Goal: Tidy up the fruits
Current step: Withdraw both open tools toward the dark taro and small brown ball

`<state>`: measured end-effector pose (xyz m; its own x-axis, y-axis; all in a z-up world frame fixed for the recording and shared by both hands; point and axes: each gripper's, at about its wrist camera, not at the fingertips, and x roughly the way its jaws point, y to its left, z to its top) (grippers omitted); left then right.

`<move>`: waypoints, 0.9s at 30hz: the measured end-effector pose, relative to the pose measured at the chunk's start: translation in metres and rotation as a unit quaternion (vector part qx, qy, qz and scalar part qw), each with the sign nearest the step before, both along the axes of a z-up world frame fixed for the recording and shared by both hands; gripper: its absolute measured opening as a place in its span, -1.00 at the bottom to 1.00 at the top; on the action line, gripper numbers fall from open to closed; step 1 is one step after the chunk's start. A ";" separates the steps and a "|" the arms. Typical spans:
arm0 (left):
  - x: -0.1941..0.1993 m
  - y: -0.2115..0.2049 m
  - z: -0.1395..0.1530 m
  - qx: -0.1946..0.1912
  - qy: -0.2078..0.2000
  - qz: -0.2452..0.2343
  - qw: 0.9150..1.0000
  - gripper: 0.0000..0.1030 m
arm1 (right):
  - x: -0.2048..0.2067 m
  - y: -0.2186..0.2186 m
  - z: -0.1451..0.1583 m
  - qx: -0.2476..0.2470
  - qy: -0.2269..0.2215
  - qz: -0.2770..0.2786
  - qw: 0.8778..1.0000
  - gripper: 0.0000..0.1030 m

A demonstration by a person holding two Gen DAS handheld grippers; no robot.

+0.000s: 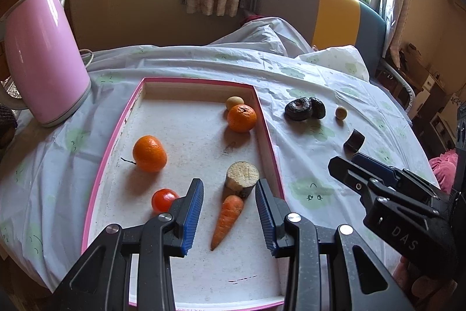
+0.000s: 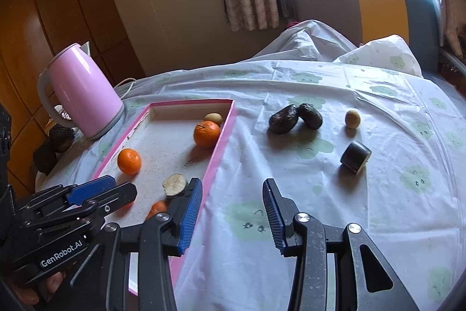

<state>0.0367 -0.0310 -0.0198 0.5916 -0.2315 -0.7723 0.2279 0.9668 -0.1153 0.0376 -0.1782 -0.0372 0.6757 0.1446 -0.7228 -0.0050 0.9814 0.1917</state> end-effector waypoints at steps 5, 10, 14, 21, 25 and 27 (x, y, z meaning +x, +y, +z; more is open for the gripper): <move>0.001 -0.006 -0.002 0.004 0.003 -0.007 1.000 -0.28 | -0.001 -0.011 -0.002 0.000 0.002 -0.013 1.000 -0.09; 0.002 -0.013 -0.003 0.007 0.006 -0.015 1.000 -0.28 | -0.001 -0.021 -0.005 -0.002 0.003 -0.024 1.000 -0.09; 0.004 -0.018 -0.006 0.010 0.010 -0.022 1.000 -0.28 | 0.000 -0.028 -0.008 -0.004 0.005 -0.033 0.999 -0.09; 0.011 -0.030 -0.010 0.015 0.015 -0.034 0.999 -0.28 | 0.000 -0.045 -0.013 -0.002 0.013 -0.054 0.998 -0.09; 0.018 -0.039 -0.010 0.016 0.017 -0.044 0.999 -0.28 | 0.000 -0.055 -0.016 -0.001 0.015 -0.065 0.998 -0.09; 0.021 -0.045 -0.010 0.016 0.019 -0.050 0.998 -0.28 | 0.001 -0.060 -0.017 0.000 0.016 -0.070 0.997 -0.09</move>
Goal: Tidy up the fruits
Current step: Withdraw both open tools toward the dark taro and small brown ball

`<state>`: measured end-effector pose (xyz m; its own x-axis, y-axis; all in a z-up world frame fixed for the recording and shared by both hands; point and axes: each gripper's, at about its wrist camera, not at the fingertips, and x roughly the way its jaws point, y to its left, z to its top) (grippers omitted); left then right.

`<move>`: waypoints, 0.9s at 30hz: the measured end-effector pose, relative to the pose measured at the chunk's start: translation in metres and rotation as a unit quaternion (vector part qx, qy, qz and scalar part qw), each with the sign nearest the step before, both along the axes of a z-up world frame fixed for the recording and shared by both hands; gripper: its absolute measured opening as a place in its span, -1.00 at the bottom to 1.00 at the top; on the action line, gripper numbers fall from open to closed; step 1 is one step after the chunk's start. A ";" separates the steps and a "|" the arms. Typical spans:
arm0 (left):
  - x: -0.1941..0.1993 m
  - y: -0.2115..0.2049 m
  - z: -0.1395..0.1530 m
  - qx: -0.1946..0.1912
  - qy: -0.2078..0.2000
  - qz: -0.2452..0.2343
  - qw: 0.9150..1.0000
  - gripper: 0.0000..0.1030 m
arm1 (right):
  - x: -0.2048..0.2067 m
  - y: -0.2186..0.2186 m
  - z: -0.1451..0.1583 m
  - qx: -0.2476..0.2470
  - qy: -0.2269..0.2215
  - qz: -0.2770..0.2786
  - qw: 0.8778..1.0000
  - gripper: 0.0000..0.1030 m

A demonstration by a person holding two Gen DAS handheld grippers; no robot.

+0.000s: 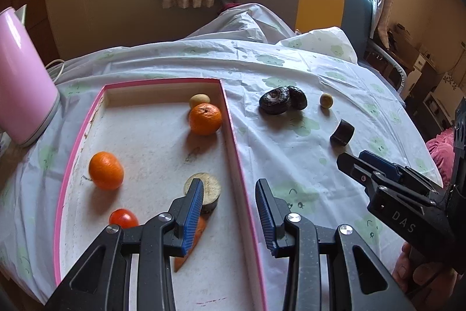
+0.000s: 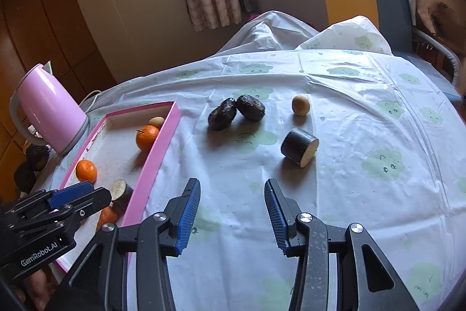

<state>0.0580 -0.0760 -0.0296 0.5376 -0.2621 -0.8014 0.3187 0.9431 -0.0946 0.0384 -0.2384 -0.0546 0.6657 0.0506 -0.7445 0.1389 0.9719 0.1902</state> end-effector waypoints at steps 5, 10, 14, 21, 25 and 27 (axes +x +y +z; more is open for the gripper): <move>0.009 -0.017 0.001 0.003 0.000 -0.011 1.000 -0.28 | 0.001 -0.016 -0.002 0.000 0.001 -0.016 1.000 -0.09; 0.018 -0.034 -0.001 0.006 0.002 -0.022 1.000 -0.27 | 0.005 -0.031 -0.004 0.000 0.003 -0.032 0.999 -0.09; 0.026 -0.044 -0.003 0.008 0.006 -0.025 1.000 -0.27 | 0.012 -0.041 -0.005 -0.005 0.003 -0.039 0.999 -0.09; 0.046 -0.061 -0.008 0.012 0.016 -0.031 0.999 -0.27 | 0.031 -0.054 -0.008 -0.010 0.004 -0.045 0.999 -0.09; 0.057 -0.070 -0.010 0.012 0.017 -0.035 0.999 -0.27 | 0.045 -0.060 -0.009 -0.017 0.004 -0.046 0.999 -0.09; 0.064 -0.074 -0.012 0.007 0.025 -0.034 0.999 -0.27 | 0.053 -0.063 -0.010 -0.020 0.005 -0.047 0.999 -0.09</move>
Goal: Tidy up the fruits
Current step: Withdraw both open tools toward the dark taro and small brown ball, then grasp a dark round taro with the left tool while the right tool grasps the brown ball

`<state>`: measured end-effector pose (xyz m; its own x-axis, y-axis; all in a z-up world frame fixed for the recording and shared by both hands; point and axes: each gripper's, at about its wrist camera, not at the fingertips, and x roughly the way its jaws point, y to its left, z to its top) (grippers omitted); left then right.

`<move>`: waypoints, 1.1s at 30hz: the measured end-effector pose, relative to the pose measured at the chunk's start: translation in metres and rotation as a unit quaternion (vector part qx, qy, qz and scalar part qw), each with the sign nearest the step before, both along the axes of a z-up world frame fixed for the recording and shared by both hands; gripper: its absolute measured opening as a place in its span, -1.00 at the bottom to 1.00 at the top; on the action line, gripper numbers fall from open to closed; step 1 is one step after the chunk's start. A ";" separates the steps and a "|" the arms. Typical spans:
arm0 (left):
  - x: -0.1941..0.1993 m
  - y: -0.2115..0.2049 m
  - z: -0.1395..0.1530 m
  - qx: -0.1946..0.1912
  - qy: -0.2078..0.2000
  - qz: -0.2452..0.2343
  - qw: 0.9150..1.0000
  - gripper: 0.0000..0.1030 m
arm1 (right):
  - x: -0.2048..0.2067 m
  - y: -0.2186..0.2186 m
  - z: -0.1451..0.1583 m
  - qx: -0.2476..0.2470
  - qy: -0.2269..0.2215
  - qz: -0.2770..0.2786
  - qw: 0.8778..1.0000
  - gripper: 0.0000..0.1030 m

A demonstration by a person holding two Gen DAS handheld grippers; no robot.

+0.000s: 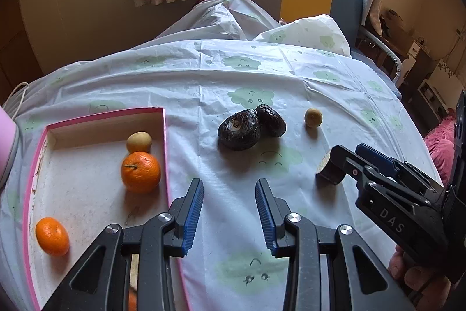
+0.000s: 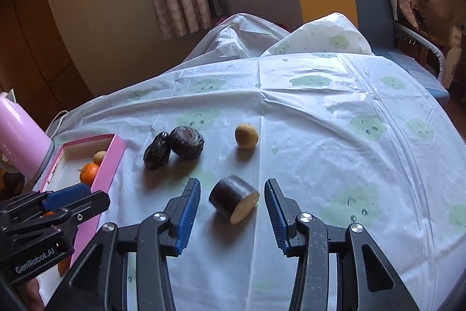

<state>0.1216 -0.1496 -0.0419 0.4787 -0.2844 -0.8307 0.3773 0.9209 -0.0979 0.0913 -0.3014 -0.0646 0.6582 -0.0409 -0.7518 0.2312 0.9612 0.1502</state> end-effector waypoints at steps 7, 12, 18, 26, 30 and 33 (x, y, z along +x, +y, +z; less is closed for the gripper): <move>0.020 -0.011 -0.009 -0.001 0.017 0.004 1.000 -0.27 | 0.026 -0.004 -0.007 -0.009 0.007 0.005 1.000 -0.10; 0.030 -0.021 -0.010 0.001 0.014 -0.003 1.000 -0.22 | 0.043 -0.008 -0.013 -0.013 0.013 0.007 1.000 -0.15; 0.040 -0.034 -0.014 0.011 0.006 -0.015 1.000 0.02 | 0.061 -0.014 -0.017 -0.014 0.022 0.009 1.000 -0.15; 0.054 -0.045 -0.023 0.020 0.009 -0.021 1.000 0.03 | 0.078 -0.018 -0.028 -0.020 0.042 0.013 0.999 -0.22; 0.057 -0.046 -0.027 0.015 0.007 -0.021 1.000 0.03 | 0.080 -0.020 -0.034 -0.019 0.047 0.015 0.999 -0.26; 0.060 -0.046 -0.031 0.012 0.010 -0.018 1.000 0.03 | 0.080 -0.020 -0.035 -0.025 0.045 0.016 0.999 -0.36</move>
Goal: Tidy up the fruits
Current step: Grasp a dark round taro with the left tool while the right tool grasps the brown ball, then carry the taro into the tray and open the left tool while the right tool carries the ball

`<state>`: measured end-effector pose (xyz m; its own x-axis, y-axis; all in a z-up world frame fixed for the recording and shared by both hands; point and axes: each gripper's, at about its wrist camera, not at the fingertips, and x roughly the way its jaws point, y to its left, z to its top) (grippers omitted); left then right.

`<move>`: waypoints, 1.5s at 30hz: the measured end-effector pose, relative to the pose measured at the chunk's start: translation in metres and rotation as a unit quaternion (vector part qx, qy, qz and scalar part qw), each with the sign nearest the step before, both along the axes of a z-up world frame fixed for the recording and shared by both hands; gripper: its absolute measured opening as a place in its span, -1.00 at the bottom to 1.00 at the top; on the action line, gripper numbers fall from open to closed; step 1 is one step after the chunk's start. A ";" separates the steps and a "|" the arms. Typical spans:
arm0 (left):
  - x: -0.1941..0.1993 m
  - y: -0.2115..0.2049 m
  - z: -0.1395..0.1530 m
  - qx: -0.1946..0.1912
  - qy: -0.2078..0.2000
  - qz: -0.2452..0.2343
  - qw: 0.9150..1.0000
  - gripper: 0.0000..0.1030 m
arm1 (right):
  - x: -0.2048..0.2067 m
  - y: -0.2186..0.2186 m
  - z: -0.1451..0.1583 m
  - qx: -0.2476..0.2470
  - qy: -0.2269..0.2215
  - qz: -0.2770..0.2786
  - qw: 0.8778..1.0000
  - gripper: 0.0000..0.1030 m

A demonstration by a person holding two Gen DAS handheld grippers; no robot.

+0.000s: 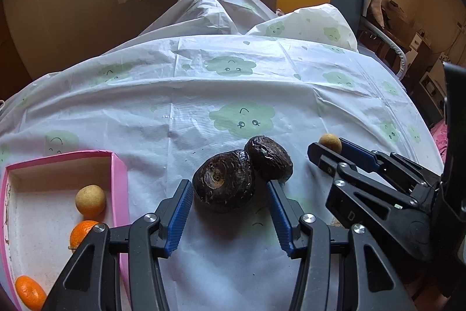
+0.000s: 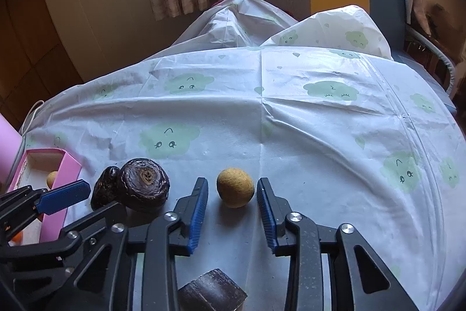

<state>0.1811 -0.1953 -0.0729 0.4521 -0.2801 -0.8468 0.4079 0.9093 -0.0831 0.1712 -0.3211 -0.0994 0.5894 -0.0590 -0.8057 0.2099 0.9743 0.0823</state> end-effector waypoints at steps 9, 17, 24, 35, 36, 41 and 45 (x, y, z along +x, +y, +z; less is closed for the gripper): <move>0.005 0.006 -0.005 -0.013 -0.001 0.011 1.000 -0.14 | -0.001 -0.001 0.000 -0.003 -0.004 0.005 1.000 -0.50; -0.007 0.015 -0.002 -0.026 0.011 0.020 0.999 -0.15 | -0.012 0.009 0.005 0.009 -0.007 0.016 1.000 -0.51; -0.029 0.026 0.000 -0.028 0.017 0.028 0.999 -0.15 | -0.028 0.023 0.012 0.014 -0.012 0.026 0.999 -0.51; -0.057 0.041 0.009 -0.031 0.005 0.035 0.999 -0.15 | -0.056 0.044 0.029 0.009 -0.033 0.042 0.999 -0.51; -0.060 0.042 0.011 -0.032 0.002 0.034 0.999 -0.15 | -0.059 0.046 0.031 0.008 -0.035 0.043 0.998 -0.51; -0.075 0.046 0.019 -0.039 -0.007 0.027 0.999 -0.15 | -0.079 0.050 0.038 0.010 -0.039 0.048 0.998 -0.51; -0.086 0.047 0.019 -0.040 -0.007 0.021 0.999 -0.15 | -0.099 0.054 0.037 0.013 -0.035 0.049 0.998 -0.51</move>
